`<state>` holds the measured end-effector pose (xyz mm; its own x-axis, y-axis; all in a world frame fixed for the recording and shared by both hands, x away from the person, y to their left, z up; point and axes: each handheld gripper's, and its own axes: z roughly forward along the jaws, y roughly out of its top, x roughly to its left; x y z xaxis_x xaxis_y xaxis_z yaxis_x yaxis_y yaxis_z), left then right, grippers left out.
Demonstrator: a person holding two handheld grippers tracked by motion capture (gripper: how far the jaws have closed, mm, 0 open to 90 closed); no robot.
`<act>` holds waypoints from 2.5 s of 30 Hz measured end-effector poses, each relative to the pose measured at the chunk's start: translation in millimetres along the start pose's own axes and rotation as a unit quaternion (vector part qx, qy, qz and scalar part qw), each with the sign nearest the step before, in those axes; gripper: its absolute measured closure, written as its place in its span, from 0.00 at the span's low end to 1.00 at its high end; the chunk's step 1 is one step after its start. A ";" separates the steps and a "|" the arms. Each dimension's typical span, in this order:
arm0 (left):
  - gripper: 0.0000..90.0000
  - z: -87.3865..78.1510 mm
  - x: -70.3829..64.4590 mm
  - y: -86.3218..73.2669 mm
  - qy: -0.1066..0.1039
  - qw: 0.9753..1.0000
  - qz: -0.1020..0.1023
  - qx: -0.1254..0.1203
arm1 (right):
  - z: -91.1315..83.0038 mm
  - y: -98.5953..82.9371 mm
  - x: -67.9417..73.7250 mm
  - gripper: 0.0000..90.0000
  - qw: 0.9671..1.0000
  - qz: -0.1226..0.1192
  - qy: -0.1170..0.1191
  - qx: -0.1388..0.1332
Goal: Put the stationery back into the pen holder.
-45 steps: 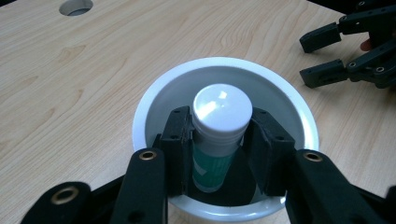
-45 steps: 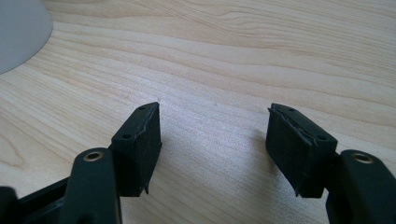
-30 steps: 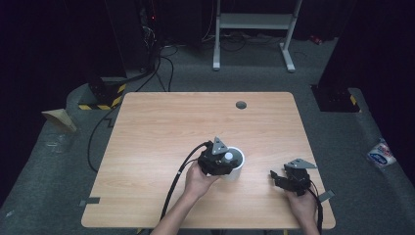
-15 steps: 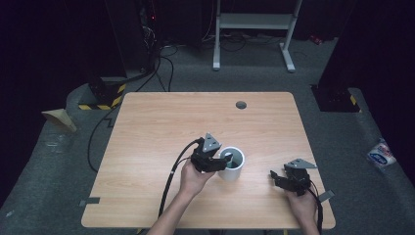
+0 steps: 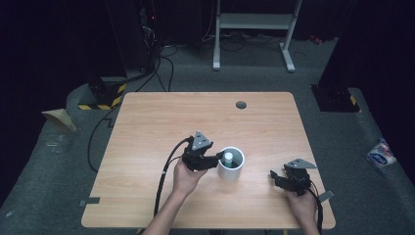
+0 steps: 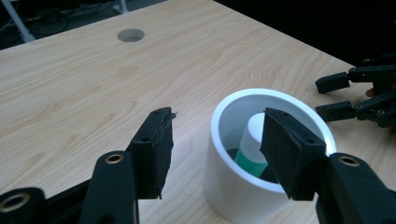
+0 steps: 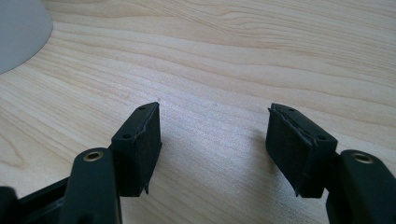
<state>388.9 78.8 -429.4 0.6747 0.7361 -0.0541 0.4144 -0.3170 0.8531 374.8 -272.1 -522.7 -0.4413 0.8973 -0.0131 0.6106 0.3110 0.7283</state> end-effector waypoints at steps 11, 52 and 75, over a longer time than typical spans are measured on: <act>0.48 -12.7 16.8 -8.4 0.021 1.000 -0.021 -0.004 | 0.1 0.0 -0.1 0.40 1.000 -0.001 0.000 0.000; 0.49 -42.7 51.1 -46.9 0.068 0.995 -0.077 -0.010 | 0.1 0.0 0.0 0.40 1.000 0.000 0.000 0.000; 0.48 -48.7 59.2 -72.2 0.073 0.992 -0.106 -0.003 | 0.0 0.0 0.1 0.40 1.000 0.000 0.000 0.000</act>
<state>369.2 174.4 -468.9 0.4764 0.8651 -0.1573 0.5340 -0.1425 0.8334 374.8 -272.0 -522.7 -0.4409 0.8975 -0.0124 0.6111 0.3102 0.7282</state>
